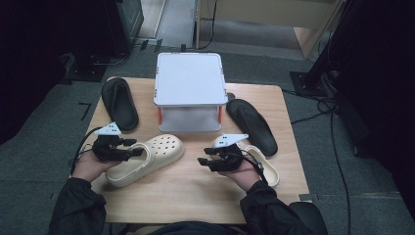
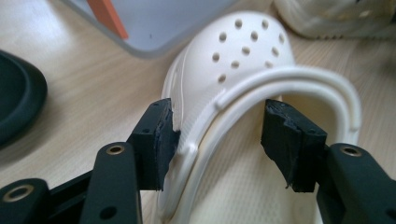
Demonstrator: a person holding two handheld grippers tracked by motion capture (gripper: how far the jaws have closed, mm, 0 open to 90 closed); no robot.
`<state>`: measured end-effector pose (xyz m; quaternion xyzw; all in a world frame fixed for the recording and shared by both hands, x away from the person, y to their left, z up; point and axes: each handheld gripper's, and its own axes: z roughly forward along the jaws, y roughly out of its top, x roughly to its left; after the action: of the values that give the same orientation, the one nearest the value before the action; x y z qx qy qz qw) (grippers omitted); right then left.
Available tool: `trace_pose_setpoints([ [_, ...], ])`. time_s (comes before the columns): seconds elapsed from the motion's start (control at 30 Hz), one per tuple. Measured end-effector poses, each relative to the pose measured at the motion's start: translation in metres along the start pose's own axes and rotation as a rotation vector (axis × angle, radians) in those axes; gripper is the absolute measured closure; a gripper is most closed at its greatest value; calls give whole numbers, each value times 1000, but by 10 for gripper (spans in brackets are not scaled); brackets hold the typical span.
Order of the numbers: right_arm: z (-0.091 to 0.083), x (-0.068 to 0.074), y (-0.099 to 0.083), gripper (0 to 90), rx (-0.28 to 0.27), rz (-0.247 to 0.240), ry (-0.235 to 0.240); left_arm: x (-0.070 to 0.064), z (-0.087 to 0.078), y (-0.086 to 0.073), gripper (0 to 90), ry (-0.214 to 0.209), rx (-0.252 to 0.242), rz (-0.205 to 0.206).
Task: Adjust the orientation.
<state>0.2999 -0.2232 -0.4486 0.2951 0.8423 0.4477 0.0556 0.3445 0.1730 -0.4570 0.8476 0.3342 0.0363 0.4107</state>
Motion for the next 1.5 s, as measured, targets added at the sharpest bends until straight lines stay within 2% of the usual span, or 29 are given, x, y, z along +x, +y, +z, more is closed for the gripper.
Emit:
trace_pose_setpoints([
  [0.13, -1, 0, -1, 525, 1, 1, -3, 2, 5, 2, 444, -8, -14, -9],
  [0.23, -1, 1, -2, 525, 2, 1, -6, 5, 12, 3, 473, -10, -7, 22],
  [0.3, -1, 1, -3, 525, 3, 1, -6, 6, 13, 3, 485, -14, -12, 25],
  [0.4, -2, 1, -4, 525, 2, 1, -14, 10, 15, 4, 537, -39, -19, 7],
  [0.53, -2, 2, -5, 525, 5, 7, -15, 10, 15, 5, 562, -39, -14, 19],
  [0.73, -3, 2, -6, 525, 7, 10, -20, 10, 14, 8, 589, -15, -17, 23],
  [0.83, -3, 1, -7, 525, 8, 14, -22, 9, 12, 9, 658, 4, -23, 46],
  [0.97, -2, 1, -7, 525, 7, 14, -22, 6, 10, 11, 705, 17, -22, 69],
  [1.1, -2, 1, -7, 525, 9, 13, -22, 6, 8, 12, 763, 28, -31, 64],
  [1.43, -2, 0, -7, 526, 7, 16, -24, -6, 1, 26, 791, 76, -78, 96],
  [1.5, -2, 0, -7, 526, 6, 15, -24, -10, 0, 31, 794, 94, -102, 98],
])
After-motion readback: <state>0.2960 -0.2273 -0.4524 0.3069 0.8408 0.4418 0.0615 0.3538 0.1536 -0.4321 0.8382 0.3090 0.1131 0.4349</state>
